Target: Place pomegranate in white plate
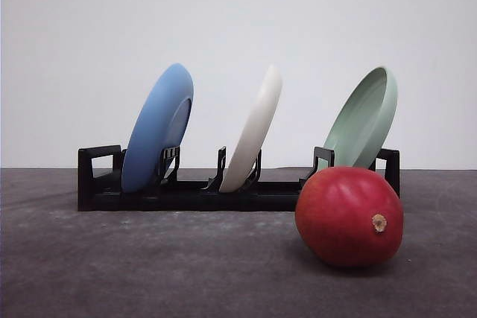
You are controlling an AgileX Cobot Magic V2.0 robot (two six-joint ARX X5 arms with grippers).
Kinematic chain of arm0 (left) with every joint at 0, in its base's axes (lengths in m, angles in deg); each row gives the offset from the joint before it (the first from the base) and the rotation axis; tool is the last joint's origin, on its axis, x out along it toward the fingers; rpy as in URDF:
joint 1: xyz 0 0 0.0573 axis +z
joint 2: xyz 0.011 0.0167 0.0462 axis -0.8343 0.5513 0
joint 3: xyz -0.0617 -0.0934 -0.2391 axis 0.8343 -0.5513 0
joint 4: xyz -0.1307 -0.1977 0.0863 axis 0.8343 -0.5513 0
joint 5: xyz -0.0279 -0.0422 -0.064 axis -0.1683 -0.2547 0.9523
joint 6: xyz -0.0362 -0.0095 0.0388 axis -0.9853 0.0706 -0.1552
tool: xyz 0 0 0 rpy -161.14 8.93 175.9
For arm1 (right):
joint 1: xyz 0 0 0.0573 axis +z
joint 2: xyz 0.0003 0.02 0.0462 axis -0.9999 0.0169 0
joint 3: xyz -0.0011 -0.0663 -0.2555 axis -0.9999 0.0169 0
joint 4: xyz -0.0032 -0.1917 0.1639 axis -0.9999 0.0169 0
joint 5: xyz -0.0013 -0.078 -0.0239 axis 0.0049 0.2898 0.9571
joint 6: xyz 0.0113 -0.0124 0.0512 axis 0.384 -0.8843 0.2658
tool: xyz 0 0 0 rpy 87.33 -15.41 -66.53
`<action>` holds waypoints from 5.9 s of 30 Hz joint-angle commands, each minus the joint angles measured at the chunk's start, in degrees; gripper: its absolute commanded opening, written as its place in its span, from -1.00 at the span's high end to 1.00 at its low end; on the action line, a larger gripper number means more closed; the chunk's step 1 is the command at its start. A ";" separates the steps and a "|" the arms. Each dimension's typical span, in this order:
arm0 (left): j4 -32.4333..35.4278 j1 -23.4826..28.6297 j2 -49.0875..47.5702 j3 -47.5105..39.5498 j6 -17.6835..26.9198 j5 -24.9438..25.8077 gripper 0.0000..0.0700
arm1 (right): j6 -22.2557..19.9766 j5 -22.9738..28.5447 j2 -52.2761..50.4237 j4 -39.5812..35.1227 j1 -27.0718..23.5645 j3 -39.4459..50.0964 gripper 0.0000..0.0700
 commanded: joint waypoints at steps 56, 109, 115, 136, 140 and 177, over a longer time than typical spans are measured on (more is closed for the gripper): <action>6.80 -38.40 44.22 24.51 29.16 5.96 -0.12 | -18.51 -13.99 21.33 21.47 13.33 -19.25 -0.09; 32.19 -48.04 92.32 40.38 16.82 -17.92 0.96 | -18.60 -13.77 21.08 21.62 13.33 -19.25 -0.09; 31.88 -48.04 89.68 40.40 13.99 -17.90 0.96 | -18.58 -13.77 21.08 21.66 13.33 -19.25 -0.09; 23.66 -48.45 78.25 40.40 5.65 -13.89 0.97 | -18.58 -13.77 21.08 22.18 13.33 -19.25 -0.09; 21.69 -48.51 75.15 40.39 4.99 -10.95 0.97 | -18.56 -13.79 21.08 22.30 13.33 -19.25 -0.09; 30.77 -54.47 46.49 6.78 20.67 1.90 0.98 | -18.54 -13.70 21.08 28.38 13.33 -19.25 -0.09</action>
